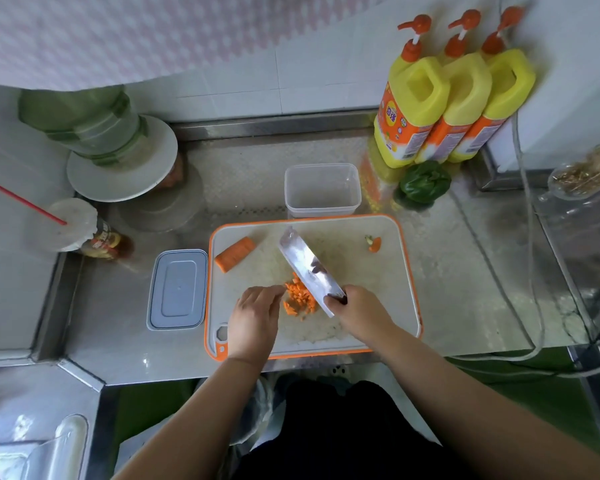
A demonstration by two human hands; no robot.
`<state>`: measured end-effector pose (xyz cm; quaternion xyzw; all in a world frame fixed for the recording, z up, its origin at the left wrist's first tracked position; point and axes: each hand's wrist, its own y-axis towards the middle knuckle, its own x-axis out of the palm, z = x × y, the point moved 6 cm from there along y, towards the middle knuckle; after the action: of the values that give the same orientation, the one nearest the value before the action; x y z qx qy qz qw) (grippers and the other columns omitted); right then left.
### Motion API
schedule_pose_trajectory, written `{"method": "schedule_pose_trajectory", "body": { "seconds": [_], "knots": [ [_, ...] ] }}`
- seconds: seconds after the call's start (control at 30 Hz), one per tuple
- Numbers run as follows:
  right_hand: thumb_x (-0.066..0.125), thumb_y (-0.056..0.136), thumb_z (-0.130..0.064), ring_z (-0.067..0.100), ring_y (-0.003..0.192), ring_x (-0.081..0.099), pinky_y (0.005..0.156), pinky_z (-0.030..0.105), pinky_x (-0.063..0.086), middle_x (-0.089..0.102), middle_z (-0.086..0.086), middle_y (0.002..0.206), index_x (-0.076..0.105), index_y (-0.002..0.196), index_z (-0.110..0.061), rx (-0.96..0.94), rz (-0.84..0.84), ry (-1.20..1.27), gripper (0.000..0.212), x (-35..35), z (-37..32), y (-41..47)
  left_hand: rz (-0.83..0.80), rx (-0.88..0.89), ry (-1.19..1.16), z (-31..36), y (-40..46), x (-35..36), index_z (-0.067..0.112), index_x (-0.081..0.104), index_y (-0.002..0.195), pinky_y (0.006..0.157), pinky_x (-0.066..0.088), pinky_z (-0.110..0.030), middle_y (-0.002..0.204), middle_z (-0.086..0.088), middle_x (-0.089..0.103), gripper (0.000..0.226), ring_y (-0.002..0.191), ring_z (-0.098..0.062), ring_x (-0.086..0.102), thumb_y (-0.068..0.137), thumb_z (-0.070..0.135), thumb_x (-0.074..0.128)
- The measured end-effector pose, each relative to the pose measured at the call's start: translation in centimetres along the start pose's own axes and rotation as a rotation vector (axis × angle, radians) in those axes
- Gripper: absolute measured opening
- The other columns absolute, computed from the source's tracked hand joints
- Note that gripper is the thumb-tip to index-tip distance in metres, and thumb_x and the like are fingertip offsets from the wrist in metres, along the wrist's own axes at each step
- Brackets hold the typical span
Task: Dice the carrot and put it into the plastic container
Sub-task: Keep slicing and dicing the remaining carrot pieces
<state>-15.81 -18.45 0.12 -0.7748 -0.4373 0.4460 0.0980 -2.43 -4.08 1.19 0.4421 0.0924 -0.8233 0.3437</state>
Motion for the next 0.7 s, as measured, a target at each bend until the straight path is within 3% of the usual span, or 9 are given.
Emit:
{"method": "schedule_pose_trajectory", "body": {
  "seconds": [0.2, 0.27, 0.33, 0.47, 0.7],
  "knots": [
    [0.053, 0.092, -0.035, 0.015, 0.050, 0.035, 0.049, 0.028, 0.025, 0.034, -0.001, 0.054, 0.034, 0.061, -0.016, -0.001, 0.010, 0.037, 0.041, -0.4, 0.8, 0.4, -0.093, -0.111, 0.024, 0.4, 1.0, 1.4, 0.014, 0.066, 0.090, 0.073, 0.049, -0.034, 0.087, 0.002, 0.064, 0.009, 0.088, -0.020, 0.053, 0.085, 0.015, 0.073],
    [0.052, 0.093, -0.034, 0.016, 0.049, 0.034, 0.049, 0.028, 0.024, 0.034, 0.001, 0.056, 0.034, 0.064, -0.015, -0.004, -0.062, 0.025, 0.039, -0.2, 0.8, 0.5, -0.056, -0.076, 0.047, 0.6, 1.0, 1.2, 0.014, 0.066, 0.093, 0.070, 0.047, -0.034, 0.085, 0.002, 0.067, 0.007, 0.084, -0.023, 0.056, 0.090, 0.020, 0.065],
    [0.051, 0.094, -0.034, 0.016, 0.050, 0.034, 0.050, 0.028, 0.024, 0.035, 0.002, 0.058, 0.035, 0.066, -0.014, -0.025, -0.155, -0.051, 0.038, 0.3, 0.6, 0.5, 0.030, -0.057, 0.066, 0.7, 0.7, 0.5, 0.013, 0.068, 0.103, 0.070, 0.048, -0.035, 0.089, -0.001, 0.070, 0.021, 0.084, -0.026, 0.059, 0.093, 0.022, 0.051],
    [0.048, 0.093, -0.037, 0.020, 0.056, 0.034, 0.051, 0.031, 0.023, 0.036, 0.004, 0.063, 0.036, 0.066, -0.012, -0.105, -0.271, -0.325, 0.039, 1.4, 0.0, 0.2, 0.218, -0.153, 0.049, -0.1, -0.4, -1.6, 0.011, 0.059, 0.122, 0.085, 0.041, -0.031, 0.109, -0.004, 0.064, 0.035, 0.098, -0.022, 0.051, 0.090, -0.001, 0.052],
    [0.044, 0.097, -0.039, 0.019, 0.059, 0.034, 0.054, 0.031, 0.023, 0.036, 0.003, 0.065, 0.036, 0.070, -0.014, -0.162, -0.369, -0.409, 0.038, 2.2, 0.4, 0.4, 0.275, -0.277, 0.033, -1.9, -1.5, -2.1, 0.010, 0.055, 0.124, 0.098, 0.042, -0.040, 0.122, -0.005, 0.057, 0.033, 0.113, -0.024, 0.048, 0.093, 0.015, 0.047]
  ]
}}
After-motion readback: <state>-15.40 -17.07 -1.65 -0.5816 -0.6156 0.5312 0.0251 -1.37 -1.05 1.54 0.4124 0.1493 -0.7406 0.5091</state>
